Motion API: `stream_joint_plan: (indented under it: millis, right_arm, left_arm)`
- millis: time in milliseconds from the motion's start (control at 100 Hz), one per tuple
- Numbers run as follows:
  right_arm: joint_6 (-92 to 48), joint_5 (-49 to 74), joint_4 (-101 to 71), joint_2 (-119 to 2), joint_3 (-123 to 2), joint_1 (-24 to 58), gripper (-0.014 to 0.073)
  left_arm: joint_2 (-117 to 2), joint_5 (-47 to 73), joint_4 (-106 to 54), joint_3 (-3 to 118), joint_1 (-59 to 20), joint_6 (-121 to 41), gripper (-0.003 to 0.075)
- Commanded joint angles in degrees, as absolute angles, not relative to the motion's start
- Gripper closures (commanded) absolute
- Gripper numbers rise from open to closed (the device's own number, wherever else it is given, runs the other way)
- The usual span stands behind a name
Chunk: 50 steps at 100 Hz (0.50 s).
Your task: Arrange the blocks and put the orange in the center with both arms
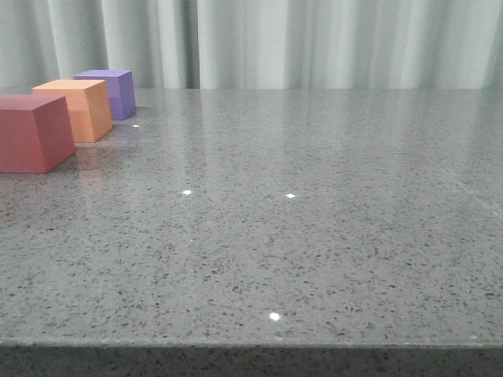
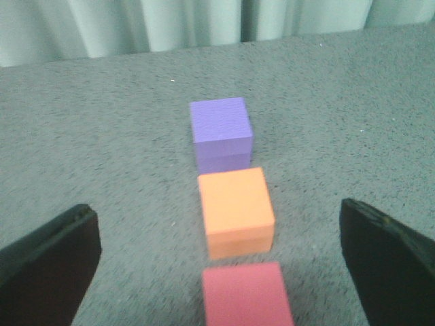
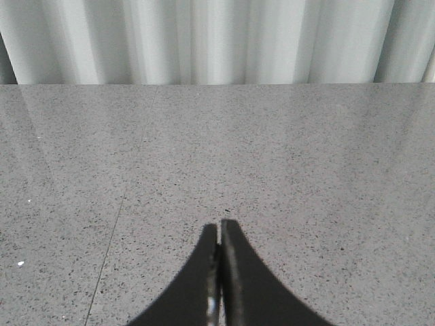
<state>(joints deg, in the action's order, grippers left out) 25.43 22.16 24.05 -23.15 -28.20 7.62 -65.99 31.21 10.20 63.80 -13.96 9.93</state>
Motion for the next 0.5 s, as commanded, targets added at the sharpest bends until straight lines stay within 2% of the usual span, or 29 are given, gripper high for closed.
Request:
stream_joint_plan:
  millis: [0, 200, 290, 390, 490]
  right_arm:
    - [25.0, 18.5, 25.6, -23.5, -29.8, 7.2, 0.0662]
    - [25.0, 18.5, 25.6, -23.5, -29.8, 7.2, 0.0662]
    - [25.0, 18.5, 25.6, -23.5, -29.8, 7.2, 0.0662]
    - [25.0, 18.5, 25.6, -23.5, -29.8, 7.2, 0.0662]
    - [25.0, 18.5, 25.6, -23.5, -29.8, 7.2, 0.0662]
  left_arm:
    - [-58.7, 24.7, 10.5, 59.1, -12.3, 11.1, 0.0048]
    - [-42.3, 22.5, 10.4, 44.5, -10.0, 11.1, 0.0052]
    - [-34.7, 21.9, 10.4, 38.7, -10.0, 11.1, 0.0093]
    - [-26.5, 21.9, 10.4, 33.4, -10.0, 11.1, 0.0237]
    - [-20.2, 21.9, 10.4, 29.9, -10.0, 11.1, 0.0458]
